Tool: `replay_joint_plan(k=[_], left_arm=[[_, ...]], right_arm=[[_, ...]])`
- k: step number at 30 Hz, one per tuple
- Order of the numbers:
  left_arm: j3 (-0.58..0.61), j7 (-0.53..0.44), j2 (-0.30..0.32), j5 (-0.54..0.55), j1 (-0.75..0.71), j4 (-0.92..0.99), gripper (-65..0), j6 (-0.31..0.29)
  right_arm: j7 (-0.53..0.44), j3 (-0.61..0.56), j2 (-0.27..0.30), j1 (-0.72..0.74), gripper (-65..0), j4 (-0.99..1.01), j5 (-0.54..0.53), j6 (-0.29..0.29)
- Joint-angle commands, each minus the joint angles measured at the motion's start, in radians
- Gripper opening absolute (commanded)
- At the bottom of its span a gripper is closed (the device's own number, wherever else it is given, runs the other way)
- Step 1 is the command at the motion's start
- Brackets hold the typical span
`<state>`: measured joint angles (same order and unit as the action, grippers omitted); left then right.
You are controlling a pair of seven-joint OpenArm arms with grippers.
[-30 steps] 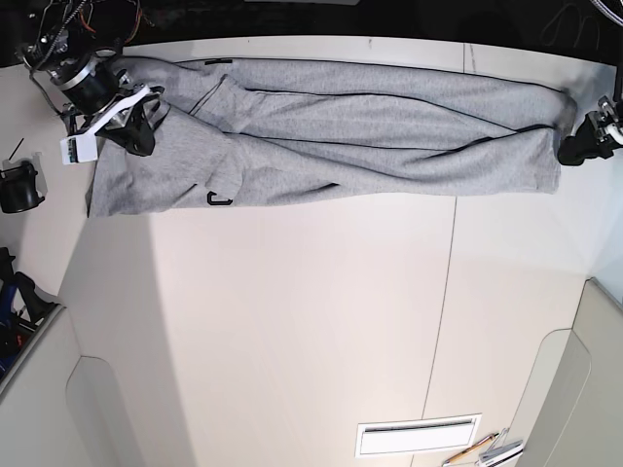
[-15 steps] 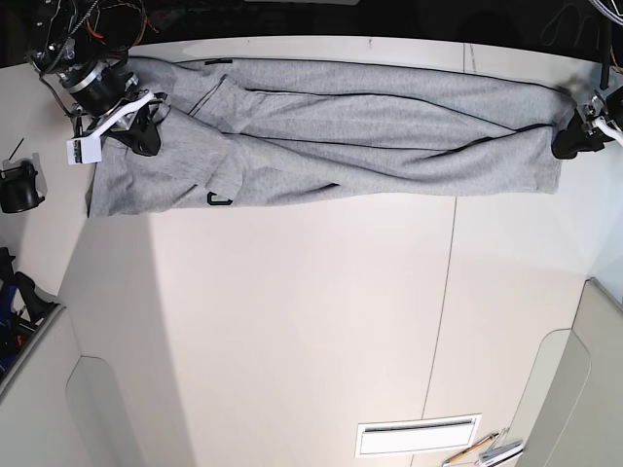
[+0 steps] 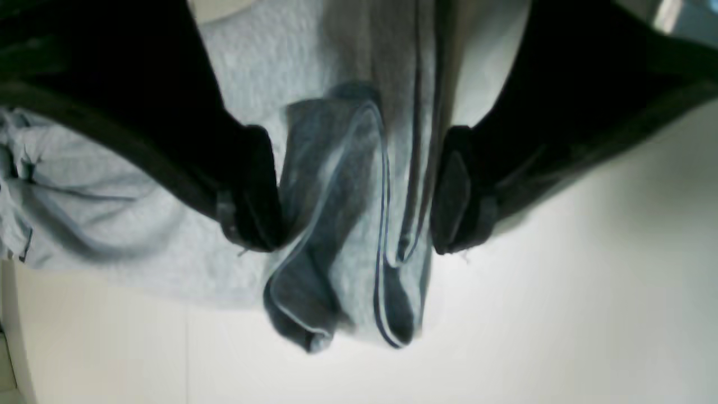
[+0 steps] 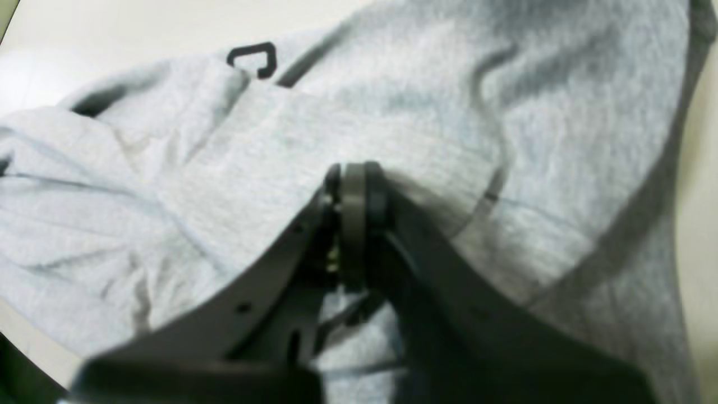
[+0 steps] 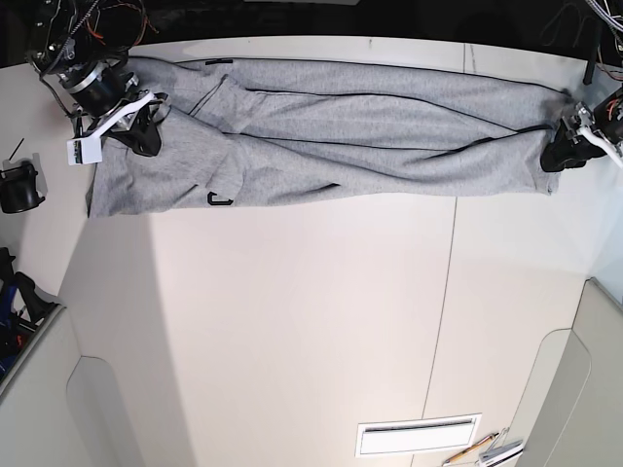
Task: Fold the T-shirt properly
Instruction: 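Pull the shirt strip ends apart with both grippers to straighten it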
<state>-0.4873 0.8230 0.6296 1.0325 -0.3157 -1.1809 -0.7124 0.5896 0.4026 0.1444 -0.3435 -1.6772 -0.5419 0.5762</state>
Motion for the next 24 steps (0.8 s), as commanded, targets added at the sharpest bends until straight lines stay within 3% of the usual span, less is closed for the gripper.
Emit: replay_joint_plan(k=[1,5,10,13,19,21,24], left_arm=[[0.001,0.042,0.017,-0.043,-0.003,-0.004,-18.8,0.014],[0.001,0.155,0.022,-0.011,-0.003,-0.005,-18.8,0.014],[0.001,0.338,0.043,0.174,-0.003,-0.005,-18.8,0.014],[0.001,0.356,0.064,0.225,-0.003,-0.005,-18.8,0.014],[0.001,0.354,0.071,0.224,-0.003,-0.005,-19.3,0.014],[0.001,0.345,0.071,0.224,-0.003,-0.005,-29.3,0.014],[0.001,0.341,0.071,0.224,-0.003,-0.005,-58.1,0.014]], right_arm=[[-0.012,0.002,0.010,0.003,-65.0,-0.015,-0.018,0.004],[-0.013,0.002,0.010,0.005,-65.0,-0.015,-0.018,0.004],[-0.013,0.002,0.010,0.005,-65.0,-0.015,-0.018,0.004],[-0.013,0.002,0.010,0.006,-65.0,-0.015,-0.018,0.004],[-0.013,0.002,0.010,0.011,-65.0,-0.015,-0.018,0.004],[-0.013,0.002,0.010,0.016,-65.0,-0.015,-0.019,0.004],[-0.013,0.002,0.010,0.016,-65.0,-0.015,-0.019,0.004]])
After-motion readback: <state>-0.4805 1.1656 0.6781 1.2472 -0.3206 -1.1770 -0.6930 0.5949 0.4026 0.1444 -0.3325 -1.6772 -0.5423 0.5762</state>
